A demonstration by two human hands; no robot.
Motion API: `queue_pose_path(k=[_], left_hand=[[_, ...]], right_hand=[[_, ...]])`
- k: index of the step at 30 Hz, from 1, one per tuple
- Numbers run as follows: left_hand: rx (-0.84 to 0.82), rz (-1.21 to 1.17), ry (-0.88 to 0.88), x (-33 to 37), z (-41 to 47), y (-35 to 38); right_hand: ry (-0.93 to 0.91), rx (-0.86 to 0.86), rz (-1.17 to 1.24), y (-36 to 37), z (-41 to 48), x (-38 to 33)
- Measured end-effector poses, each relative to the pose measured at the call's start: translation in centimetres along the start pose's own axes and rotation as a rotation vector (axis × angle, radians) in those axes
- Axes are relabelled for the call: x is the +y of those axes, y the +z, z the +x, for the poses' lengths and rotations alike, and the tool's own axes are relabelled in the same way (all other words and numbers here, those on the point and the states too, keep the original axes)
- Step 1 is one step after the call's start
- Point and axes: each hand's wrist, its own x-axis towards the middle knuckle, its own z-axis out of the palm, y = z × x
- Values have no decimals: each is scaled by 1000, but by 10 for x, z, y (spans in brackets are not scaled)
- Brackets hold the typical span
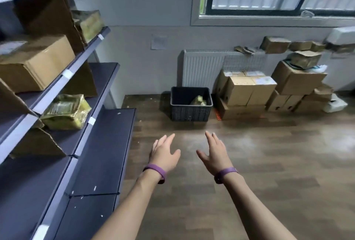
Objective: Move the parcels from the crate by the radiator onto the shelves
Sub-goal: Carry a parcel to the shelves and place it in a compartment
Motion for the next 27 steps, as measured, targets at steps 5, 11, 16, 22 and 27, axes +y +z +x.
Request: queue_pose_path(k=[5, 11, 16, 22, 27], left_hand=[[-30, 11, 43, 19, 76, -3], [-38, 25, -9, 35, 175, 11], [-32, -1, -60, 73, 276, 19], [4, 2, -76, 116, 378, 20], [11, -37, -102, 134, 448, 22]], right_hand=[[11, 32, 6, -5, 72, 11], [31, 8, 43, -5, 177, 43], [30, -31, 56, -21, 288, 75], [15, -73, 33, -54, 410, 91], [1, -112, 14, -67, 485, 100]])
